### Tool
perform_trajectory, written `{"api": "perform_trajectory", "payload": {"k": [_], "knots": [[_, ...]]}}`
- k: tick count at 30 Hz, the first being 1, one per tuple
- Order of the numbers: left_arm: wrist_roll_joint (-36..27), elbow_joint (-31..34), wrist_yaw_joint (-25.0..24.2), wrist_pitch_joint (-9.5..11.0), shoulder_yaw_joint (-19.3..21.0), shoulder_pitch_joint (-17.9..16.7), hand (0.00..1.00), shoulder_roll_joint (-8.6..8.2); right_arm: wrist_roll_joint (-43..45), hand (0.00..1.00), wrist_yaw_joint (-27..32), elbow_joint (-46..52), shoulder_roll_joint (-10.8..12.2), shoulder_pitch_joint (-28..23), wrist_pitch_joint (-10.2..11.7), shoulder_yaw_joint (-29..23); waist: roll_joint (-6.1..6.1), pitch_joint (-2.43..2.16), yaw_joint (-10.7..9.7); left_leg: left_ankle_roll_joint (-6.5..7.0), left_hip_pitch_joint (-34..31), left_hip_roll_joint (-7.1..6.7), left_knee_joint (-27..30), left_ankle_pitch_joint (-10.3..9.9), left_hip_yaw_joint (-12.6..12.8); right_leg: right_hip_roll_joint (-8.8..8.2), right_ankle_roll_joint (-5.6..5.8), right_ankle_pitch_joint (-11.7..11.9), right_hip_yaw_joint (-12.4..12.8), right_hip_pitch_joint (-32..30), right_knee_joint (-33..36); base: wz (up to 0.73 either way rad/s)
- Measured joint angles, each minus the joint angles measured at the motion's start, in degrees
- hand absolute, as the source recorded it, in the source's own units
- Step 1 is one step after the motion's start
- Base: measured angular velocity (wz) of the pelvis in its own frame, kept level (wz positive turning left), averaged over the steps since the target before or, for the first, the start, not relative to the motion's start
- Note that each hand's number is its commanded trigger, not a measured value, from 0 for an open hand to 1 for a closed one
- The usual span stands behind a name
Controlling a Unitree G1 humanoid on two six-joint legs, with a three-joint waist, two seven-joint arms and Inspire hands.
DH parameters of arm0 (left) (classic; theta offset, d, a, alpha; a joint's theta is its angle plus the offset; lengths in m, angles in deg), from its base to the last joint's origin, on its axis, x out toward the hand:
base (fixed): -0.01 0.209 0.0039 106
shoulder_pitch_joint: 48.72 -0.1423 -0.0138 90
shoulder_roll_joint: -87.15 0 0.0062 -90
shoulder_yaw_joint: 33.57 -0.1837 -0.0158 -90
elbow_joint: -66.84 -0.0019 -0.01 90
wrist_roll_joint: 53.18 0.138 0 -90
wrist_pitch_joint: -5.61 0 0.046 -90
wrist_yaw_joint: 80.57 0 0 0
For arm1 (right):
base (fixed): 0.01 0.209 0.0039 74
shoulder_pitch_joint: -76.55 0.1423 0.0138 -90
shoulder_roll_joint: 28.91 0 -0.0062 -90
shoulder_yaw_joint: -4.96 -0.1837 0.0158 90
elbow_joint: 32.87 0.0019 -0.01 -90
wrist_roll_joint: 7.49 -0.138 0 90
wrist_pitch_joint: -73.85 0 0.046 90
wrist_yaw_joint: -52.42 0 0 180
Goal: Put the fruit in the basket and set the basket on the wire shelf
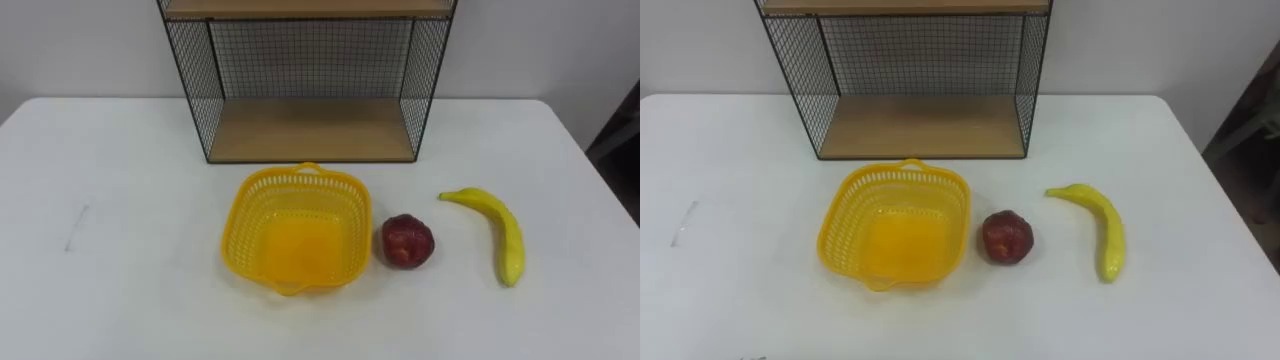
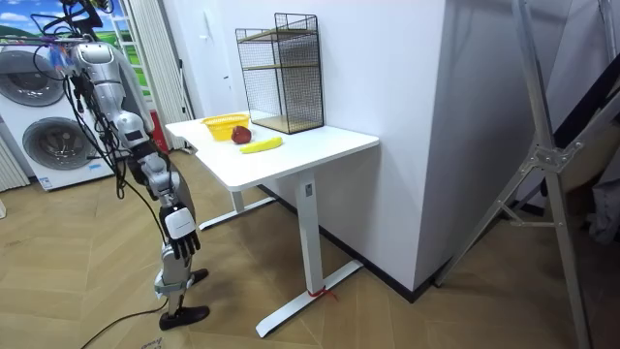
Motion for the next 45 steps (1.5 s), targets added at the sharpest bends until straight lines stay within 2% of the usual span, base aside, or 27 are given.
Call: {"api": "perform_trajectory", "payload": {"k": [9, 16, 22, 24, 29, 32, 33, 35, 36, 38, 42, 43, 45], "knots": [[-0.6, -0.1, 0.0, 0.1, 0.0, 0.2, 0.0, -0.04, -0.8, 0.0, 1.5, -0.4, 0.0, -0.5, 0.1, 0.1, 0.08, 0.02, 0.0, 0.03, 1.2, 0.12, -1.1, 0.1, 1.3, 0.01, 0.03, 0.1, 1.5, 0.0, 0.0, -0.09], [-0.5, 0.0, 0.0, 1.2, 0.1, 0.0, 0.0, -0.02, -3.9, 0.0, 4.7, 0.0, 0.0, -0.4, 1.3, -0.5, -0.03, 0.03, 0.2, 0.03, 1.7, 0.19, -1.9, 0.2, 1.9, 0.05, 0.05, 0.2, 2.6, 0.0, 0.0, -0.04], [-0.4, 0.0, 0.0, 1.7, 0.2, 0.4, 0.0, 0.05, -11.1, 0.0, 6.4, -0.1, -0.1, -0.4, 1.3, -1.8, -0.51, 0.07, -0.3, 0.06, 1.3, -0.01, -1.8, 0.2, 1.3, -0.08, 0.07, 0.2, 1.6, 0.0, -0.1, 0.04], [-0.4, 0.0, 0.0, 2.1, 0.4, 0.1, 0.0, 0.08, -15.1, 0.0, 7.0, -0.1, -0.1, -0.6, 1.4, -3.3, -0.82, 0.09, -0.2, 0.14, 1.1, -0.06, -1.8, 0.3, 1.1, -0.12, 0.08, 0.2, 1.4, -0.1, -0.1, 0.09], [-0.5, 0.1, 0.0, 2.4, 2.9, 0.0, 0.0, 0.06, -34.5, 0.0, 8.3, -0.1, 0.1, -0.7, 2.5, -8.6, -1.84, 0.18, -0.5, 0.11, 1.0, 0.0, -1.7, 0.3, 1.4, -0.04, 0.11, 0.2, 1.4, -0.1, -0.3, 0.0], [-0.5, 0.1, 0.0, 2.8, 4.8, -0.1, 0.0, 0.05, -50.0, 0.0, 8.9, 0.2, 0.0, -1.7, 3.2, -12.0, -1.72, 0.16, -0.7, 0.12, 0.8, 0.02, -1.6, 0.3, 1.5, 0.01, 0.2, 0.4, 1.5, -0.2, -0.3, 0.0], [-0.5, 0.1, 0.0, 3.0, 5.2, -0.3, 0.0, 0.11, -52.4, 0.0, 8.9, 0.2, 0.0, -1.9, 3.3, -12.6, -1.7, 0.16, -0.8, 0.12, 0.8, 0.01, -1.6, 0.3, 1.5, 0.01, 0.2, 0.4, 1.5, -0.2, -0.3, 0.0], [-0.6, 0.2, 0.0, 3.3, 7.6, -0.9, 0.0, 0.11, -62.7, 0.0, 9.8, 0.1, 0.0, -2.0, 3.4, -16.4, -1.61, 0.13, -1.7, 0.14, 0.9, 0.0, -1.6, 0.3, 1.5, 0.0, 0.2, 0.4, 1.5, -0.1, -0.3, 0.0], [-0.6, 0.2, 0.0, 3.4, 8.2, -1.1, 0.0, 0.11, -65.1, 0.0, 10.0, 0.1, 0.0, -2.0, 3.6, -17.5, -1.55, 0.1, -1.9, 0.14, 1.0, 0.03, -1.6, 0.3, 1.6, 0.02, 0.2, 0.4, 1.6, -0.1, -0.3, -0.05], [-0.6, 0.2, 0.3, 3.7, 9.5, -1.8, 0.0, 0.11, -73.9, 0.0, 11.7, 0.5, -0.3, -1.8, 3.8, -22.9, -1.25, 0.06, -3.1, 0.15, 1.0, 0.07, -1.6, 0.3, 1.7, 0.04, 0.18, 0.4, 1.8, -0.2, -0.2, -0.04], [-1.2, 1.2, 1.2, 3.8, 11.1, -2.0, 0.0, 0.4, -82.3, 0.0, 15.6, 3.0, -1.3, -2.0, 4.9, -28.1, -0.8, -0.02, -4.6, 0.16, 0.7, 0.14, -1.3, 0.3, 1.9, 0.06, 0.14, 0.5, 2.0, -0.5, -0.1, -0.03], [-1.4, 2.5, 1.4, 4.0, 11.6, -2.7, 0.0, 0.58, -84.0, 0.0, 17.3, 5.3, -1.4, -2.3, 5.2, -30.5, -0.96, -0.28, -5.0, 0.17, 0.4, 0.14, -1.3, 0.3, 2.0, 0.06, 0.13, 0.5, 2.2, -0.9, 0.1, 0.0], [-1.4, 3.6, 1.6, 4.3, 12.3, -2.9, 0.0, 0.96, -85.3, 0.0, 19.9, 7.8, -1.6, -2.4, 6.6, -33.6, -0.96, -0.33, -5.4, 0.31, 0.1, 0.11, -1.3, 0.5, 2.0, 0.05, 0.12, 0.6, 2.3, -1.2, 0.1, 0.0]]}}
